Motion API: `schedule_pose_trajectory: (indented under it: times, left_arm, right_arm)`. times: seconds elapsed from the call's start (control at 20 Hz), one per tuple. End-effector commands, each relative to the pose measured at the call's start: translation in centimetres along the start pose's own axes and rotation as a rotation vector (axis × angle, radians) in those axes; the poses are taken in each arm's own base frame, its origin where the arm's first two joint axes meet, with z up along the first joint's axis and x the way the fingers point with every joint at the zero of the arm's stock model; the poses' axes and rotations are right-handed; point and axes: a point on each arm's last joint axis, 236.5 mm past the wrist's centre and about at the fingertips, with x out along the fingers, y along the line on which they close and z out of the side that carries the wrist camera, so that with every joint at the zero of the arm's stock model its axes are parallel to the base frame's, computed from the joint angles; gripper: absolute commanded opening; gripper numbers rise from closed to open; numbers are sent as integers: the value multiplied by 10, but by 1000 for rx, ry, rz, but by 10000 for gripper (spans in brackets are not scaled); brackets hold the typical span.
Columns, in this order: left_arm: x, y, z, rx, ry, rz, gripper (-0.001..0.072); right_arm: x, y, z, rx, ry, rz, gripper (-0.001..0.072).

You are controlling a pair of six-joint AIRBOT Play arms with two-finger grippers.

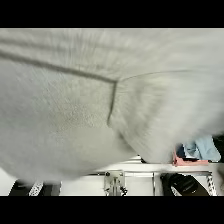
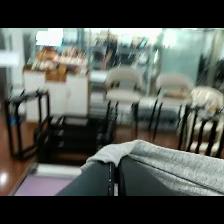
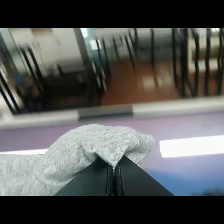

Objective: Fold the shirts.

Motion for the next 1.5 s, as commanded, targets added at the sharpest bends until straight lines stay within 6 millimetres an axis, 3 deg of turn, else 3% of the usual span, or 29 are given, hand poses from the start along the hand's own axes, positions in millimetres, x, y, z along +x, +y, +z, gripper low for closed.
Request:
schedule_pose_trajectory:
  times: [0.0,0.1,0.2,0.3,0.4,0.55,0.75,0.9,0.95,1.0,1.05,1.15,1.3,1.35,1.45]
  left_arm:
    - [48,33,-98,52,276,91,34]
    - [83,50,-182,51,478,117,34]
    - [116,58,-260,31,639,116,33]
    - [150,63,-323,-20,733,113,34]
    - [182,59,-376,-99,806,88,34]
    - [211,46,-444,-252,898,59,34]
    - [211,32,-516,-383,1061,46,34]
    - [196,24,-537,-413,1159,32,51]
    - [190,21,-537,-415,1186,25,244]
    - [184,18,-535,-416,1212,15,542]
    - [176,14,-529,-414,1246,-2,685]
    - [160,10,-508,-376,1310,-46,681]
    - [119,16,-472,-318,1416,-65,661]
    - [91,14,-468,-295,1491,-101,661]
    - [36,16,-474,-339,1609,-90,661]
  right_arm:
    - [71,-6,-108,-72,449,-161,66]
    - [130,-1,-178,-156,638,-212,66]
    - [194,13,-238,-205,707,-195,65]
    - [263,35,-291,-249,715,-139,66]
    - [313,53,-329,-272,692,-81,67]
    - [353,69,-356,-294,630,-17,74]
    - [369,59,-367,-301,606,-62,74]
    - [366,44,-382,-173,664,-133,75]
    - [364,43,-384,-154,674,-140,100]
    - [361,43,-381,-148,680,-140,335]
    - [357,42,-375,-168,680,-137,561]
    - [338,34,-356,-321,705,-118,571]
    - [293,-17,-326,-532,812,-236,570]
    - [274,-39,-326,-571,894,-267,570]
    - [236,-89,-349,-583,1110,-300,568]
